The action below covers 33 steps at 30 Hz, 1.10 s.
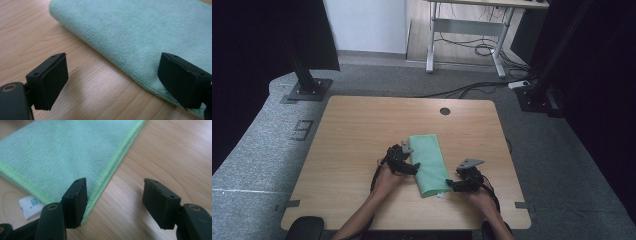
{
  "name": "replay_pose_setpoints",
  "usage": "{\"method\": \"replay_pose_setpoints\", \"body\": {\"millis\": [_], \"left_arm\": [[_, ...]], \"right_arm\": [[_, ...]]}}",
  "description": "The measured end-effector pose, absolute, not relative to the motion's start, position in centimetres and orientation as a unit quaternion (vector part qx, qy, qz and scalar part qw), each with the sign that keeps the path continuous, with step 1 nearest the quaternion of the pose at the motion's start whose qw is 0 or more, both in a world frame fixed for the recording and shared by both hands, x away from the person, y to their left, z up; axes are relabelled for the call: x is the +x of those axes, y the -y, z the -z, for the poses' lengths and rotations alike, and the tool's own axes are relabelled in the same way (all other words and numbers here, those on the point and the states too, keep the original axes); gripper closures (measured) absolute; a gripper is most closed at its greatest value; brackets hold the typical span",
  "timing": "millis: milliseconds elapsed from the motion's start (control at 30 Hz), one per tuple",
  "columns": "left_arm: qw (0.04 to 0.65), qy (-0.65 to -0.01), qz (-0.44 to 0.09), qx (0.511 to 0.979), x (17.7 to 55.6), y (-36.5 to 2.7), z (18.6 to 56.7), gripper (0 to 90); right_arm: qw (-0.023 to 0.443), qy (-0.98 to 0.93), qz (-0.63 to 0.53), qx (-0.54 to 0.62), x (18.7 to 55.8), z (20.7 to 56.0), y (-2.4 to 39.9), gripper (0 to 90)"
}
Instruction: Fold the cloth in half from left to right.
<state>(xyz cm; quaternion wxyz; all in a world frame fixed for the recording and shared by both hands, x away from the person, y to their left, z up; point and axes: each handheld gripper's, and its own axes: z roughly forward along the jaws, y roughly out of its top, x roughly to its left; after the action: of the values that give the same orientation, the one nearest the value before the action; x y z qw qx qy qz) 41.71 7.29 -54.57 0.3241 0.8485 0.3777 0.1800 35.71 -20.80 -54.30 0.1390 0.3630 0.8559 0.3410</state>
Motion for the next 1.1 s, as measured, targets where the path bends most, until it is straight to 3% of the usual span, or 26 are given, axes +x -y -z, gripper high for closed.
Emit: {"method": "replay_pose_setpoints", "body": {"millis": [633,1100], "left_arm": [[0.323,-0.414,-0.169,0.834,43.8,-12.4,54.8,2.9],[0.324,-0.425,-0.156,0.831,44.5,-13.1,54.9,2.4]], "right_arm": [[0.145,-0.862,-0.341,0.346,35.8,54.5,14.3,22.7],[0.14,-0.856,-0.352,0.351,36.1,54.7,13.6,20.1]]}}
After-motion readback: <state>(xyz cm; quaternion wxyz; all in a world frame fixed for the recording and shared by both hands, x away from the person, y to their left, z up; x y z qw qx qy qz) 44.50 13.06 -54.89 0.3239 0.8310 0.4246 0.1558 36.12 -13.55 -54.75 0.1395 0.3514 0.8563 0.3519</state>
